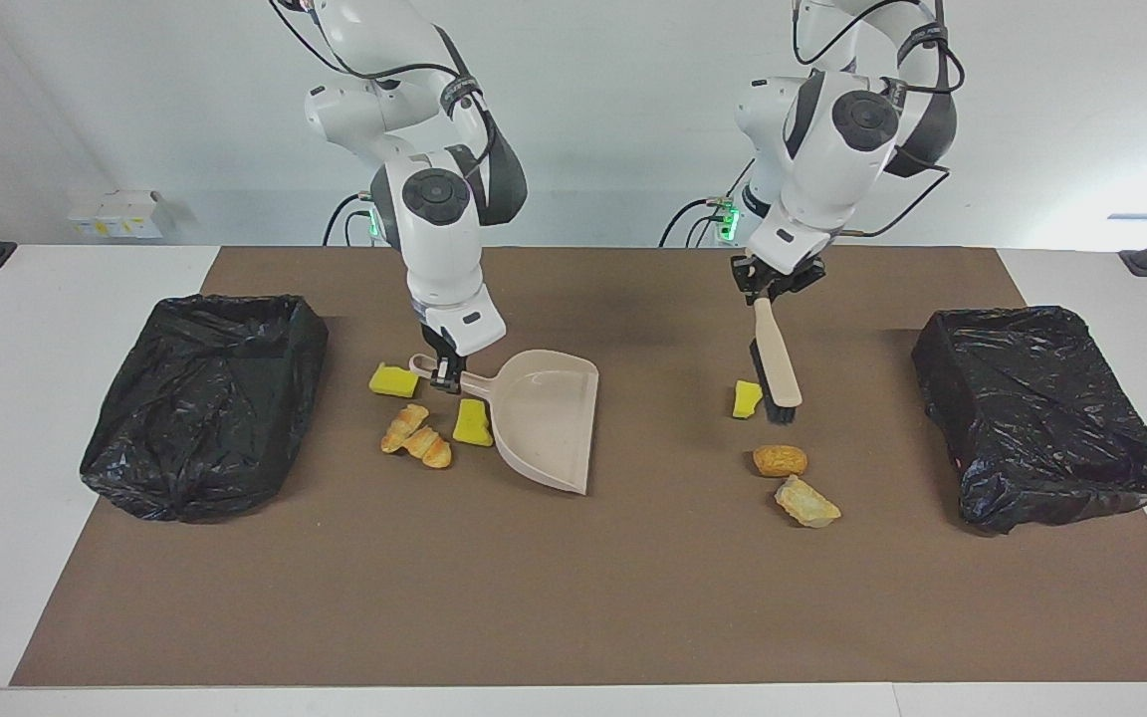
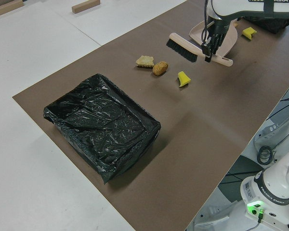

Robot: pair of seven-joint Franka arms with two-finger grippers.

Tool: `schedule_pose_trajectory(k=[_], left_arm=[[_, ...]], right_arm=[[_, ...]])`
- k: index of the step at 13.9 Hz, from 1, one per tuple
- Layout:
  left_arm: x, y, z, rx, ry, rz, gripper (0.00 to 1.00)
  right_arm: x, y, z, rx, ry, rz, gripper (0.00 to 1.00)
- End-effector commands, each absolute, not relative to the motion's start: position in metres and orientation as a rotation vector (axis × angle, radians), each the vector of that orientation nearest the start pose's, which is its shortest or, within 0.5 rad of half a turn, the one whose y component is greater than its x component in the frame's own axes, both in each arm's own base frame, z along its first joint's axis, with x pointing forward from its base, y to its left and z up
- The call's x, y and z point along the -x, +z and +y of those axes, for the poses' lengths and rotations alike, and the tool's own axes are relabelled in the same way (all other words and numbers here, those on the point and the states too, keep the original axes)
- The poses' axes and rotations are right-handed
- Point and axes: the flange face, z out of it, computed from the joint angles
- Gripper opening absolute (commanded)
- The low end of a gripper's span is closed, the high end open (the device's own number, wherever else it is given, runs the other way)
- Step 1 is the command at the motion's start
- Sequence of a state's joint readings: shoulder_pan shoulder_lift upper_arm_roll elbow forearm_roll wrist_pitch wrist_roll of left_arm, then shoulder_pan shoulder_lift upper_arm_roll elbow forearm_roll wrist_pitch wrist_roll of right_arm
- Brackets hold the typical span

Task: Sweep and dump trash in bin
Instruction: 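Sweep the yellow sponge toward the dustpan with the left gripper's brush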

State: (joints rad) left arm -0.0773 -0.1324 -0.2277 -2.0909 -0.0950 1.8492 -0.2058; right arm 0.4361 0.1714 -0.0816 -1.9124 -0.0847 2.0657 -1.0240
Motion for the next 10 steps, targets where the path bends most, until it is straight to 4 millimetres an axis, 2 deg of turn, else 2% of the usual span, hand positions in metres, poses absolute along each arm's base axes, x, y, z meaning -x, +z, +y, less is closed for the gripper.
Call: schedule_pose_trajectory(k=[1,4,6,7,8,10], left_arm=[[-0.503,0.470,-0.120,3.165,0.159,0.176,0.00],[-0.519,0.450,-0.085,3.181,0.139,0.158,0.00],[-0.527,0.434,-0.079,3.189,0.142,0.156,0.00],[-0.522,0.418,-0.079,3.185,0.198,0.144,0.00],[-0.509,0.403,-0.078,3.174,0.254,0.121,0.00],[-0.486,0.390,-0.077,3.150,0.315,0.030,0.00]], right_arm=[[-0.554,0.409,0.200,2.443,0.077,-2.122,0.00],[-0.554,0.401,0.200,2.369,0.090,-2.196,0.00],[-0.553,0.395,0.201,2.341,0.086,-2.225,0.00],[-0.552,0.395,0.203,2.293,0.087,-2.275,0.00],[-0.552,0.395,0.204,2.239,0.089,-2.324,0.00],[-0.548,0.395,0.213,2.206,0.095,-2.354,0.00]])
